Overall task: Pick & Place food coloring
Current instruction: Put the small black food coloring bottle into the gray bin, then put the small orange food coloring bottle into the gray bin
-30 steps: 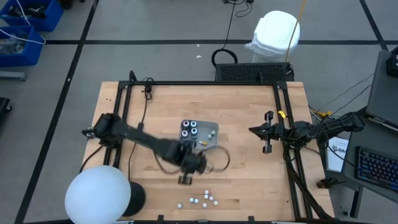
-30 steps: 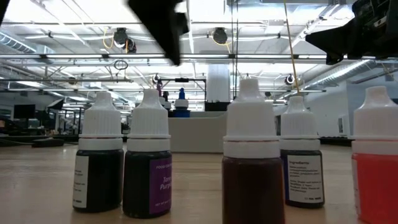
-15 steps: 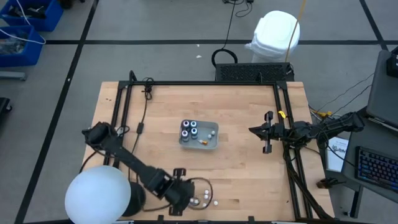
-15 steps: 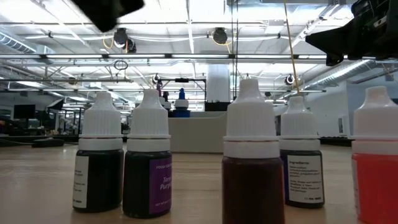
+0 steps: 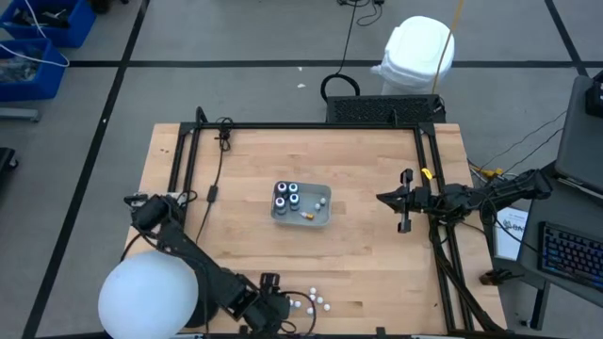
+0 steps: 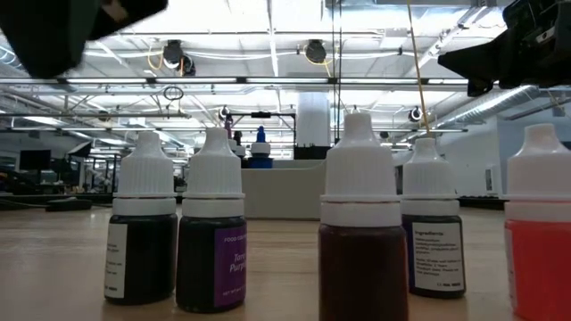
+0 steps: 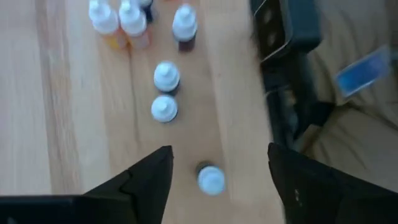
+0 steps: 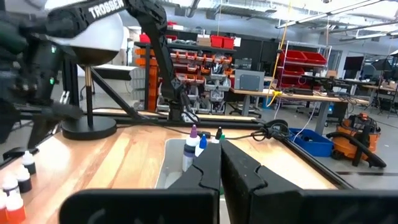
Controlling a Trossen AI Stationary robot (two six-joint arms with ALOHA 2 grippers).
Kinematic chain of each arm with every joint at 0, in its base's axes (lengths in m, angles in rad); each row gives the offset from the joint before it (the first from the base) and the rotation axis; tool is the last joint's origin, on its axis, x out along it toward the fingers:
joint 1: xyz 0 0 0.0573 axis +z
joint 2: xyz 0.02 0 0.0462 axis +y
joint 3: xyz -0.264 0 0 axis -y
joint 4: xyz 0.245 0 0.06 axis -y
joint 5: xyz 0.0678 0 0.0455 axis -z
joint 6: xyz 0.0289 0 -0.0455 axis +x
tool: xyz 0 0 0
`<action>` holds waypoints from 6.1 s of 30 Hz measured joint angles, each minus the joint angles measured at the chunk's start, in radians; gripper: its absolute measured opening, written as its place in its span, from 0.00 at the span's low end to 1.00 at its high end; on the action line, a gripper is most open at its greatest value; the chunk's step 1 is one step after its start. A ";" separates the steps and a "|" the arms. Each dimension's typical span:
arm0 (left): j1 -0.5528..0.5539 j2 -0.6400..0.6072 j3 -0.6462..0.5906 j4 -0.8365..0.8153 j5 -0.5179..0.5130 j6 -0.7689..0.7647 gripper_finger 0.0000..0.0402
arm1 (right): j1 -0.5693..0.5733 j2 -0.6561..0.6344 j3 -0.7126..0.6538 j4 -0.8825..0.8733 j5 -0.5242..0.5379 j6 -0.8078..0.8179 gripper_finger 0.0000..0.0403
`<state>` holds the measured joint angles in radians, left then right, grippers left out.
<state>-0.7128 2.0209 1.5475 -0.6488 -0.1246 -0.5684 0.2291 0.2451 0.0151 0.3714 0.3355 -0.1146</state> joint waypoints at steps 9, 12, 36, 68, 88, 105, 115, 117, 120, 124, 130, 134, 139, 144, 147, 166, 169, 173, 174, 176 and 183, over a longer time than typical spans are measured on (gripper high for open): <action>0.000 0.068 0.000 -0.019 0.081 0.009 0.63 | 0.000 0.010 0.000 0.007 0.000 -0.001 0.00; 0.001 0.068 0.000 -0.020 0.079 0.009 0.61 | 0.000 0.011 0.000 0.006 0.000 -0.001 0.00; 0.035 0.066 0.000 -0.054 0.109 0.029 0.14 | 0.000 0.011 0.000 0.006 0.002 -0.002 0.00; 0.754 -0.130 0.000 -0.081 0.072 0.745 0.14 | 0.000 0.010 0.000 0.014 0.006 -0.023 0.00; 0.787 -0.026 0.000 0.000 0.072 0.915 0.14 | 0.000 0.011 0.000 0.153 0.005 -0.189 0.00; 0.827 0.036 0.000 0.017 0.099 0.950 0.16 | 0.000 0.029 0.000 0.147 0.004 -0.160 0.00; 0.827 0.032 0.000 0.019 0.090 0.950 0.37 | 0.000 0.029 0.000 0.148 0.004 -0.160 0.00; 0.826 0.032 0.005 0.020 0.081 0.956 0.39 | 0.000 0.029 0.000 0.148 0.004 -0.160 0.00; 0.814 0.032 0.058 -0.049 0.038 0.958 0.40 | 0.000 0.029 0.000 0.148 0.003 -0.161 0.00; 0.776 0.031 0.170 -0.189 0.018 0.945 0.40 | 0.000 0.029 0.000 0.148 0.003 -0.161 0.00; 0.686 -0.030 0.212 -0.297 -0.030 0.925 0.28 | 0.000 0.028 0.000 0.149 0.003 -0.162 0.00; 0.636 -0.092 0.138 -0.246 0.052 0.888 0.08 | 0.000 0.029 0.000 0.149 0.002 -0.163 0.00; 0.584 -0.194 -0.075 -0.026 0.162 0.881 0.03 | 0.000 0.031 0.000 0.148 0.000 -0.154 0.00; 0.577 -0.385 -0.389 0.343 0.254 0.832 0.01 | 0.000 0.032 0.000 0.147 -0.002 -0.109 0.00; 0.575 -0.498 -0.601 0.585 0.263 0.765 0.01 | 0.000 0.036 0.000 0.124 -0.001 -0.107 0.00; 0.527 -0.650 -1.260 1.377 0.086 0.588 0.05 | 0.026 0.186 0.085 0.021 0.050 -0.094 0.00; 0.527 -0.649 -1.252 1.370 0.079 0.588 0.09 | 0.107 0.331 0.226 -0.023 0.012 -0.074 0.00; 0.527 -0.649 -1.243 1.387 0.074 0.589 0.10 | 0.265 0.609 0.435 -0.142 0.087 -0.038 0.00; 0.527 -0.649 -1.240 1.387 0.072 0.588 0.10 | 0.304 0.683 0.491 -0.189 0.120 -0.024 0.00; 0.527 -0.649 -1.233 1.387 0.071 0.587 0.10 | 0.374 0.828 0.629 -0.279 0.210 0.029 0.00; 0.528 -0.649 -1.229 1.384 0.071 0.423 0.10 | 0.510 1.280 1.089 -0.641 0.291 0.270 0.00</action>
<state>-0.1852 1.3716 0.3183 0.7352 -0.0532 -0.1453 0.7391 1.5249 1.1045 -0.2698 0.6263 0.1557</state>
